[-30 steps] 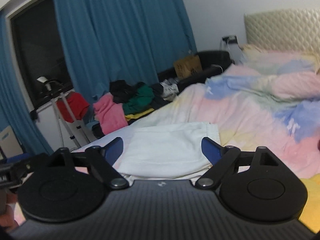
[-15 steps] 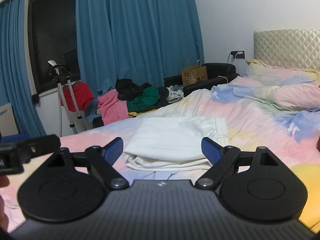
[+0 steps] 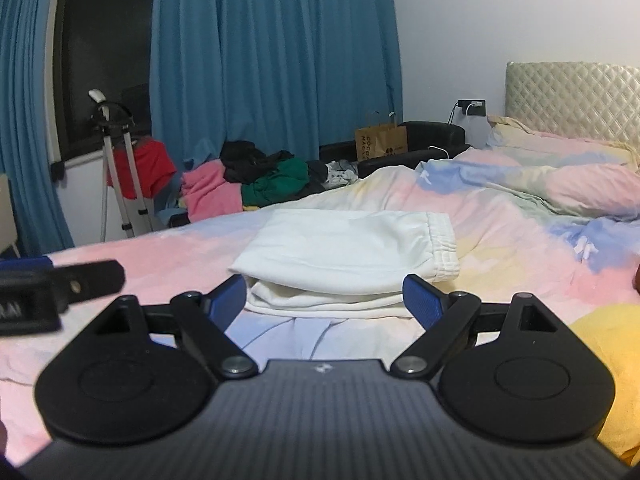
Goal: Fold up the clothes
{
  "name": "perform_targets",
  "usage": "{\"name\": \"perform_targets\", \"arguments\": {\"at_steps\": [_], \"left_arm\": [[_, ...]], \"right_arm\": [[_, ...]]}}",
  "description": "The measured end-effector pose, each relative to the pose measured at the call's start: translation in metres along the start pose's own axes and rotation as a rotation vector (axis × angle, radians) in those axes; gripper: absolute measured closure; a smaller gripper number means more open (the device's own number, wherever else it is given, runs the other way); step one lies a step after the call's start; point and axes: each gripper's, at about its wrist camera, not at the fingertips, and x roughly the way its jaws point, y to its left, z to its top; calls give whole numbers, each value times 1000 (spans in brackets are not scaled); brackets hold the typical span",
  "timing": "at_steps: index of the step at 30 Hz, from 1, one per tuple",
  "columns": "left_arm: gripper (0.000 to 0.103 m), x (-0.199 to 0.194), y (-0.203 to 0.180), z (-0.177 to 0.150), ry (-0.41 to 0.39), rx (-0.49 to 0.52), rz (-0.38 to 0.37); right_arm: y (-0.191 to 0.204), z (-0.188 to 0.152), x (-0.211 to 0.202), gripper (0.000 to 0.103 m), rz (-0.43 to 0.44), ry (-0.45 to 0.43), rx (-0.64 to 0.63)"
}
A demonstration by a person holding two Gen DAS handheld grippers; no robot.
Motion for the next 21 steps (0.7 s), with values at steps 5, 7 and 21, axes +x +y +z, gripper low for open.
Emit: {"name": "perform_targets", "arguments": {"at_steps": [5,7,21], "left_arm": [[0,2,-1,-4,10,11,6],[0,2,-2,-4,9,17,6],[0,-6,4,-4,2,14,32]], "right_arm": [[2,-2,0,16,2,-1,1],[-1,-2,1,16,0,0,19],[0,-1,-1,16,-20,6,7]]}}
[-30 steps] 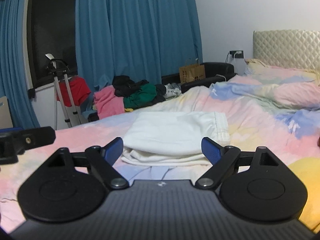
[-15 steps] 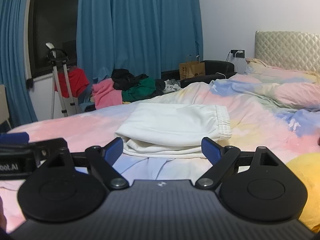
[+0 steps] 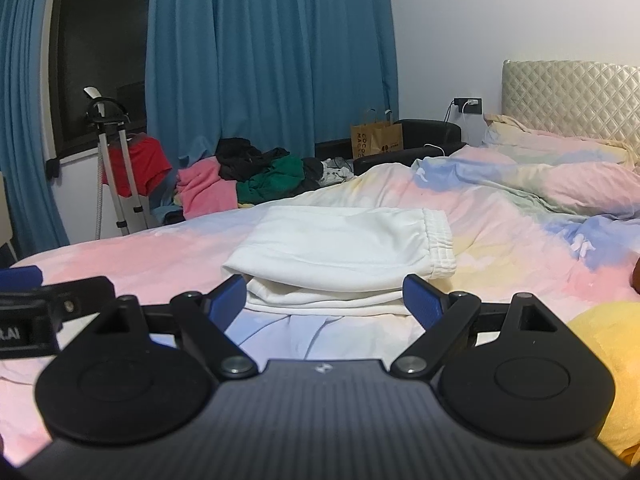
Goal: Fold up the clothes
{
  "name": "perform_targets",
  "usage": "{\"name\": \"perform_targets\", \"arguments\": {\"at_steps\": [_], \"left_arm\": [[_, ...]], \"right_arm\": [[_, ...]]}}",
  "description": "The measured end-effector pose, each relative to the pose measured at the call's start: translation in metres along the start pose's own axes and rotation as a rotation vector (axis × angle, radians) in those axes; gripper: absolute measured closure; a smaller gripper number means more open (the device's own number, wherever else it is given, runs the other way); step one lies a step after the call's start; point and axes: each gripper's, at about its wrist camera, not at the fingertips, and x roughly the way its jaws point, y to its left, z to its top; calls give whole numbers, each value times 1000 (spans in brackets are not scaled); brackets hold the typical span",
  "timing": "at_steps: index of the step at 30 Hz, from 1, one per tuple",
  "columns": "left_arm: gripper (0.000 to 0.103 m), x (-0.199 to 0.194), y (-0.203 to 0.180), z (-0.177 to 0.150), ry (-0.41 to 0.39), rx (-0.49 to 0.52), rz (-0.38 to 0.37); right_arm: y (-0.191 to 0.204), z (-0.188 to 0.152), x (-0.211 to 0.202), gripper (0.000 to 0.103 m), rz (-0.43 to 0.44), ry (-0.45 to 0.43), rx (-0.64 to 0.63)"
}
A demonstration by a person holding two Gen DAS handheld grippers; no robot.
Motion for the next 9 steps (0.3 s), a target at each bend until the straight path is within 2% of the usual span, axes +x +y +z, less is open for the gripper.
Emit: {"name": "perform_targets", "arguments": {"at_steps": [9], "left_arm": [[0,-1,0,1,3,3,-4]], "right_arm": [[3,0,0,16,-7,5,-13]]}}
